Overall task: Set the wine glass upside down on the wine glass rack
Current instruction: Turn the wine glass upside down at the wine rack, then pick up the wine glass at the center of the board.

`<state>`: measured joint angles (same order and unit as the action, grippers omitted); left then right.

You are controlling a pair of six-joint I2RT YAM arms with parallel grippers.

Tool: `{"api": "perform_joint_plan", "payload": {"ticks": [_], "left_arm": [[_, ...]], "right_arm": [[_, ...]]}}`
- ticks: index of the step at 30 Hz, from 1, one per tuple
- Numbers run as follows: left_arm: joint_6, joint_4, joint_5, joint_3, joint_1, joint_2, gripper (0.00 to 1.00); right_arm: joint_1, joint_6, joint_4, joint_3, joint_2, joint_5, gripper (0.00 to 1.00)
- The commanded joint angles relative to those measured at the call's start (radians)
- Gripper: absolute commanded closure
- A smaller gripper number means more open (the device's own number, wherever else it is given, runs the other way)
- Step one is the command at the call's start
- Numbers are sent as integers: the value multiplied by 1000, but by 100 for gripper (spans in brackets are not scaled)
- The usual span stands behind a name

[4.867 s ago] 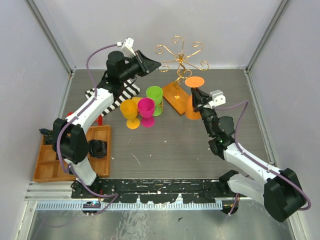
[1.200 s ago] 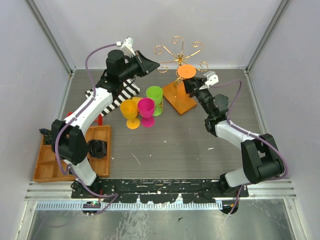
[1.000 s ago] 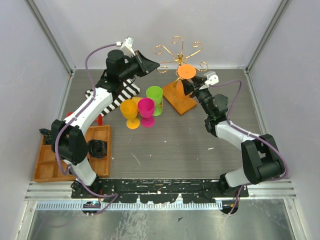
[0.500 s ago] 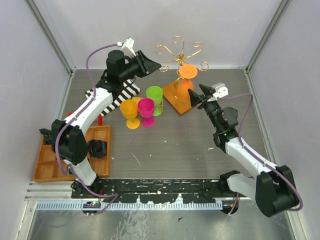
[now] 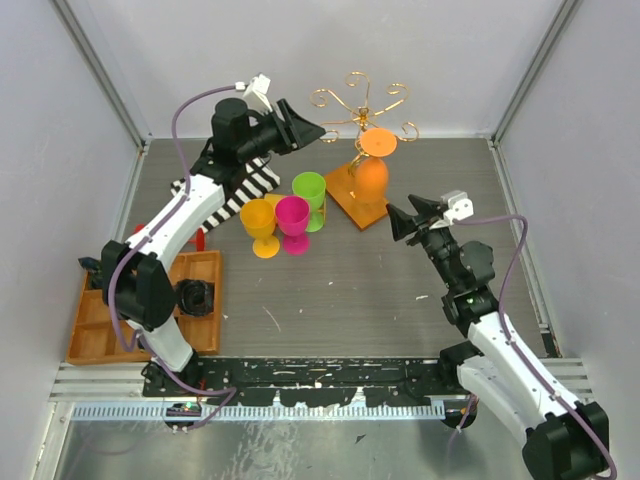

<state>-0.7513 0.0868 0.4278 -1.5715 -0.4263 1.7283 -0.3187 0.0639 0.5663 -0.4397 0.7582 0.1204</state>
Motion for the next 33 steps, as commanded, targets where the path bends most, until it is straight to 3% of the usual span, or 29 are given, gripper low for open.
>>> {"api": "perform_joint_plan", "payload": {"ticks": [1,7,10,15,21,25,30,33], "left_arm": [[59,-46,0,-43,1,-82,43],[154,-93,-123,106,4,-276,42],[230,-206,-208,148,4,-378,40],[311,-401,-432,297,4,-588,33],[350,-580,-485,483,4,-773,28],[354,-674,-502,550,4,-854,6],[356,-721,-568,571,5,-892,2],[373,-752,-615,551,4,-871,5]], "right_arm": [[2,52,-86,6,-77,20,41],[2,129,-126,35,-152,-5,41],[2,185,-182,27,-167,-26,40],[2,310,-427,-59,-155,-87,40],[2,384,-605,-153,-89,-4,38],[2,415,-670,-168,-55,56,32],[2,480,-762,-202,-16,49,24],[1,547,-869,-254,35,15,15]]}}
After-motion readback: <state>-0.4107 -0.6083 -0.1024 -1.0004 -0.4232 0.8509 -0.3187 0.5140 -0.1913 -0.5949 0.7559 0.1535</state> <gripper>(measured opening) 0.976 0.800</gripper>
